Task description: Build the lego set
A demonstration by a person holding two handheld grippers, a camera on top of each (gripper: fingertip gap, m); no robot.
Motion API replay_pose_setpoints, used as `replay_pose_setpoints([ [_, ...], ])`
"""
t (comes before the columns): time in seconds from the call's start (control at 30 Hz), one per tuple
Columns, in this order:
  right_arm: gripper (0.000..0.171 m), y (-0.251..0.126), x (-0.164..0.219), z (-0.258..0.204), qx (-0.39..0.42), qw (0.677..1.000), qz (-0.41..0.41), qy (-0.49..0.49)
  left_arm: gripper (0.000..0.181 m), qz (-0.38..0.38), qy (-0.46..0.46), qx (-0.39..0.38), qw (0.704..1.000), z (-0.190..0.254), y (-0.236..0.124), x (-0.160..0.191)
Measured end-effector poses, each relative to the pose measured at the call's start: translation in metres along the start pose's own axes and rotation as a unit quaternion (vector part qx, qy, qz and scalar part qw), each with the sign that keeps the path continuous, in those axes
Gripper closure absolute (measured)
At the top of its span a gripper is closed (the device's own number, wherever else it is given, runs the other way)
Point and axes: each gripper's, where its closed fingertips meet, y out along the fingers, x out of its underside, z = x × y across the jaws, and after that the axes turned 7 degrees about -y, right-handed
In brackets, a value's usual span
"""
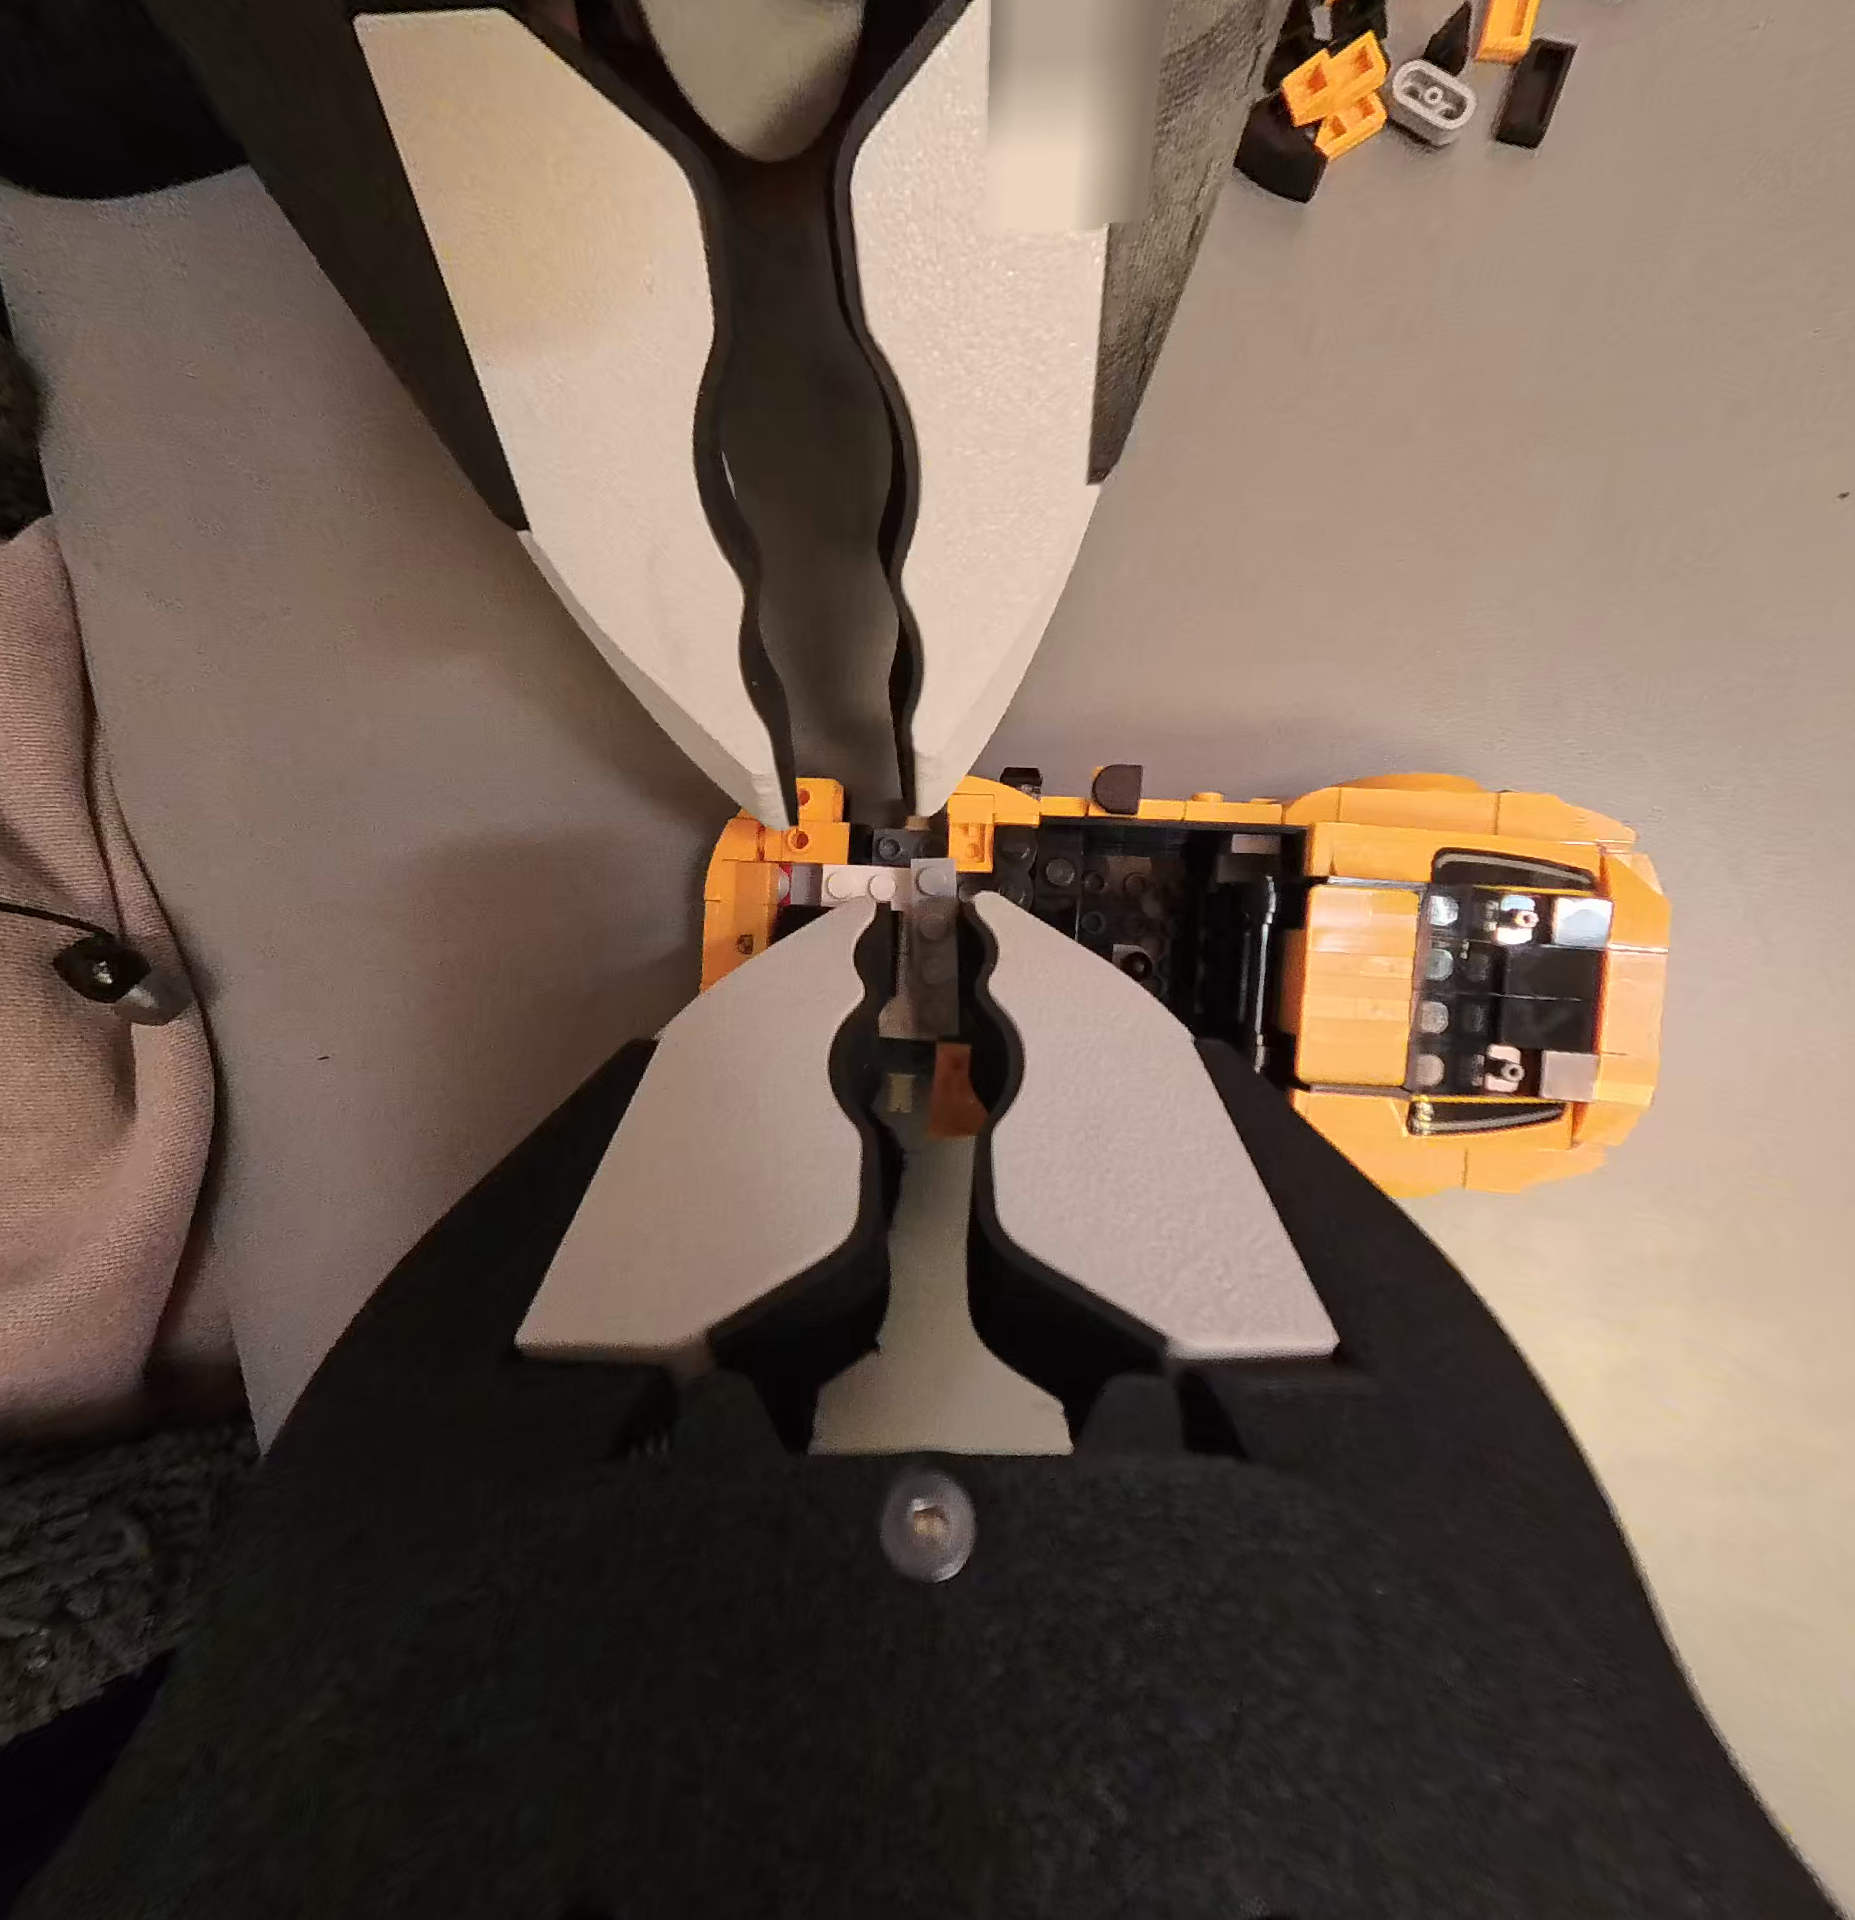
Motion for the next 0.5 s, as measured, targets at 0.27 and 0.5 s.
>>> replay_pose_setpoints([
  [0.27, 0.158, -0.0047, 0.0013, 0.0, -0.019, 1.0, 0.001, 0.012, 0.164, 0.009, 0.004, -0.004, 1.0, 0.0003, -0.0022, -0.0025],
  [0.5, 0.159, -0.0039, 0.0054, -0.0002, -0.037, 0.999, -0.031, 0.013, 0.164, 0.022, 0.001, -0.008, 1.0, -0.0019, -0.0031, -0.0038],
])
